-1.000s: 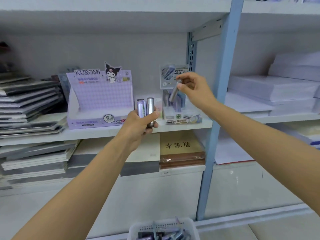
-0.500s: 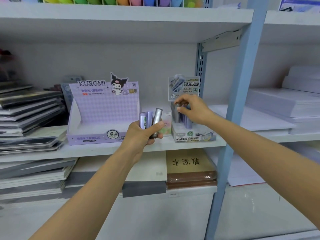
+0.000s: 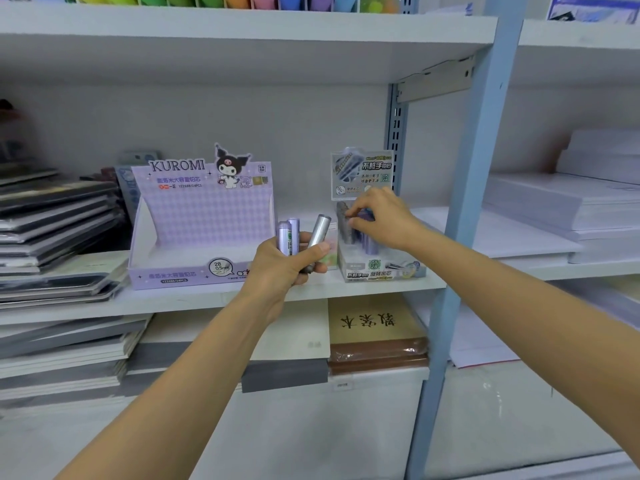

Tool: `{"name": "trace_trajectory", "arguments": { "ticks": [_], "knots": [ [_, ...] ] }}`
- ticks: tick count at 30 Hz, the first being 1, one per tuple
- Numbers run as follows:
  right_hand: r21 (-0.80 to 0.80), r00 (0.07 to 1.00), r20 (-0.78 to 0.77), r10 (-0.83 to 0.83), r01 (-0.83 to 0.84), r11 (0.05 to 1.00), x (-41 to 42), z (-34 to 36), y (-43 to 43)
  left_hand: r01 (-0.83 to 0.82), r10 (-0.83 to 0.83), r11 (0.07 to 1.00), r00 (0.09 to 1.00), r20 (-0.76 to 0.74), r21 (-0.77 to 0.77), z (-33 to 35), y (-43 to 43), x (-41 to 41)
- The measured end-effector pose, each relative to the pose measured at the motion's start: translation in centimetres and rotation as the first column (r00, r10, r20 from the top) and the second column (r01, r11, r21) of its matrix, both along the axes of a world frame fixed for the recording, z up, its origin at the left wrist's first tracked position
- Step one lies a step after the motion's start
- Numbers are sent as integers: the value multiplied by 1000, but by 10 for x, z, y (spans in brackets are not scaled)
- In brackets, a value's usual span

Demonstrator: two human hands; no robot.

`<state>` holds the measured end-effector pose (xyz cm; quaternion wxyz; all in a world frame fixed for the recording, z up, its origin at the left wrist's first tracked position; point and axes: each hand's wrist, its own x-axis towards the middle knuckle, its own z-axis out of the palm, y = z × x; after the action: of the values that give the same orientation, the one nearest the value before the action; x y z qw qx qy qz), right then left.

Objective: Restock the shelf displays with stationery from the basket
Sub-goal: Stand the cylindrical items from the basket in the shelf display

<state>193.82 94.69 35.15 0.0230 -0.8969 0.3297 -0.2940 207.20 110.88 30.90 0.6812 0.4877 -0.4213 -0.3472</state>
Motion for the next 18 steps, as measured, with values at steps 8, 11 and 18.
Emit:
{"name": "trace_trajectory", "arguments": {
  "ticks": [8,11,18],
  "knots": [
    [226,810,404,426,-540,811,-24,5,38,-1,1,1000,998,62,10,2,4,-6],
    [326,755,372,540,-651,686,-29,2,53,22,-23,1000,997,75,9,4,6,-11],
    [361,645,704,296,-685,633,-41,-6,62,38,-47,997,988,-144,-64,12,16,-18]
  ]
}}
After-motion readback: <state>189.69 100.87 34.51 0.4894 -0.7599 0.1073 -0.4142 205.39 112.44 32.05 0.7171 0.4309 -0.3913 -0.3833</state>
